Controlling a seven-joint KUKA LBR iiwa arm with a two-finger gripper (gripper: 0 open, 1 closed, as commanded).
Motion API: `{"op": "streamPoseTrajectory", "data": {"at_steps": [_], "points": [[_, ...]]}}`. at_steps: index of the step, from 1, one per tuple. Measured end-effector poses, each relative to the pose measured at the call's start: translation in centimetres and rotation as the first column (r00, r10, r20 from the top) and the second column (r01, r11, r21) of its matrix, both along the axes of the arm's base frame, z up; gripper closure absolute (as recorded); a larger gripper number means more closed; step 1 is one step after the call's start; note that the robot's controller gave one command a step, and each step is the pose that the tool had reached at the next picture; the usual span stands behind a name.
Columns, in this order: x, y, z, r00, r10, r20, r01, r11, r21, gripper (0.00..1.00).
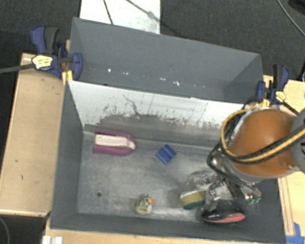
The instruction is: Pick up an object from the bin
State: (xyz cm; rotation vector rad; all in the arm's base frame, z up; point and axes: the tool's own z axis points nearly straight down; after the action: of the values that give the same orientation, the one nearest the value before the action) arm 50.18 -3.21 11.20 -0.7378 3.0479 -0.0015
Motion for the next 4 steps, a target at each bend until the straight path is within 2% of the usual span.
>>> {"op": "streamPoseTrajectory", "data": {"at_steps": [1,2,3,4], "points": [[1.82,0.1,10.28,1.0,-0.01,0.006,0.01,1.0,0.0,1.0],[1.63,0.11,9.82,1.0,-0.011,-0.003,0.011,1.0,0.001,0.0],[1.63,0.11,9.83,1.0,-0.014,-0.003,0.014,1.0,0.001,1.0],[1.63,0.11,9.83,1.0,-0.015,-0.003,0.015,1.0,0.001,0.0]]}}
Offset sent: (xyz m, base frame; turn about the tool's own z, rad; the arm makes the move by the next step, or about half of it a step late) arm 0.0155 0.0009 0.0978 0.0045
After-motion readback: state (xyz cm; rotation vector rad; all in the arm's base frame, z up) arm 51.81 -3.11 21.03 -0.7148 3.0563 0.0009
